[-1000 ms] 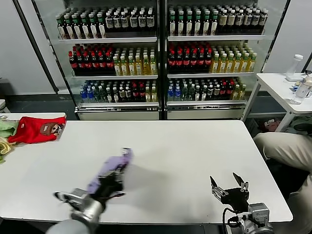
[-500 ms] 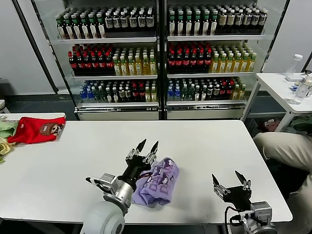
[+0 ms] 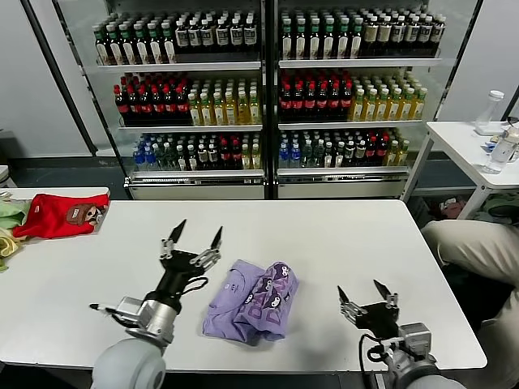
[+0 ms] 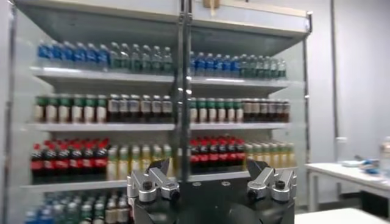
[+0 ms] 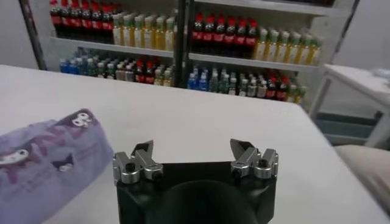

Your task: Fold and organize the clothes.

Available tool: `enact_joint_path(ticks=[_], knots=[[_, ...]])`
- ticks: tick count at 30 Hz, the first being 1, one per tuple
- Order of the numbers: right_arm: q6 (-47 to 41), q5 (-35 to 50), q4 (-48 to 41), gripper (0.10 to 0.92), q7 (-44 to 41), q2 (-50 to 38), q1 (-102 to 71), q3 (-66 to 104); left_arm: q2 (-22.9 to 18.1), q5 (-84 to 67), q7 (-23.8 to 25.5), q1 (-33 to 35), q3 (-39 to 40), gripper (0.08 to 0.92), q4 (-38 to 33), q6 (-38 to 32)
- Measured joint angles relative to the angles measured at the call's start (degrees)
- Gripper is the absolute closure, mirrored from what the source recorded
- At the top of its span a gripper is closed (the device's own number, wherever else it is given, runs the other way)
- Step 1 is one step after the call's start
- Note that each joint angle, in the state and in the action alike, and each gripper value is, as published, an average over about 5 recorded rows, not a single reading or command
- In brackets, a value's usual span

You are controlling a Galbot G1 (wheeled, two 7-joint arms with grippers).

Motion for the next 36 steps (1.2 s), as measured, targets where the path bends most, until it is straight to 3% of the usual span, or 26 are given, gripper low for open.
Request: enact_joint_path(ticks=[7, 18, 36], knots=[[0.0, 3.7, -2.0, 0.203, 2.3, 1.3, 6.3, -9.3, 0.4, 1.9, 0.4, 2.7, -3.0, 0.177, 0.1, -2.8], [1.7, 6.4, -3.5, 0.203, 12.5, 2.6, 12.1, -22.4, 0.4, 4.5, 1.0, 3.6, -4.1, 0.177, 1.0, -4.3], [1.0, 11.0, -9.8, 0.223, 24.8, 6.5, 18.7, -30.4, 0.1, 6.7, 1.1, 4.8, -3.7, 0.177, 2.5, -5.9]])
